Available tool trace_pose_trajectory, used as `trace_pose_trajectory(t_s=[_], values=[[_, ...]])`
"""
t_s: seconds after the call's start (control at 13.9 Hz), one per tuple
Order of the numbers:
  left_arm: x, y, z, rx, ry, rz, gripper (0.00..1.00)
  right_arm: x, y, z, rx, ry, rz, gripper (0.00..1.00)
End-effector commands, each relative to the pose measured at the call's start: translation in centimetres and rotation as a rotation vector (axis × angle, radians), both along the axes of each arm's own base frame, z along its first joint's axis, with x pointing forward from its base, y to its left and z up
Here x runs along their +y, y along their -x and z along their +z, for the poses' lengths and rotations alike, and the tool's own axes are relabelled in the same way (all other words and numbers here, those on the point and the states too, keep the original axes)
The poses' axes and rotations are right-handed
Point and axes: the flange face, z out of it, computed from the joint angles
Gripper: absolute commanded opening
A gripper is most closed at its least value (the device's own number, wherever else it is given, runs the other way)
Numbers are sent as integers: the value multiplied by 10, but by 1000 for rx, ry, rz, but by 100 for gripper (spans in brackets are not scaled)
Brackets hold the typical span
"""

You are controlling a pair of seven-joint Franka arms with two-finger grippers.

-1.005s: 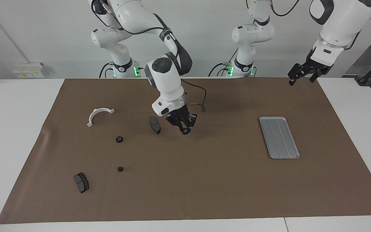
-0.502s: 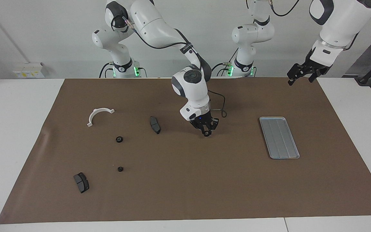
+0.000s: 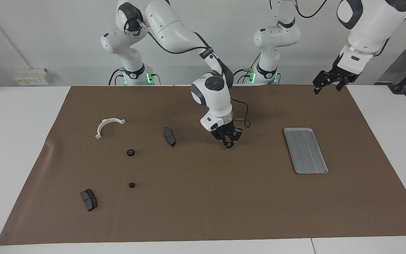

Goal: Pick bearing gear from pile to tray

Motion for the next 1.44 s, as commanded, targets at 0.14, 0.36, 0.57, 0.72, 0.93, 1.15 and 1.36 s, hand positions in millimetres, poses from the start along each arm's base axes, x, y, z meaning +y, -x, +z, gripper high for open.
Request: trace_pose_trajectory(t_s=[0.14, 0.36, 0.57, 0.72, 0.93, 1.15, 1.36], values=[[-9, 0, -8, -44, 27, 57, 100, -12, -9, 13, -73, 68, 24, 100], [-29, -17, -22, -73, 44, 167, 100, -75, -40, 72, -75, 84, -34, 100], [-91, -36, -54, -51, 49, 210, 100, -161, -64, 107, -58, 131, 37, 100], [-120, -47, -72, -27, 38, 191, 100, -211, -77, 113, -29, 171, 116, 100], [-159, -63, -100, -49, 48, 188, 100, -291, -90, 99, 0, 218, 290, 100], [-190, -68, -124, -65, 61, 193, 100, -342, -73, 69, 21, 232, 394, 100], [-230, -70, -163, -35, 65, 183, 100, -386, -55, 38, 15, 239, 484, 100]])
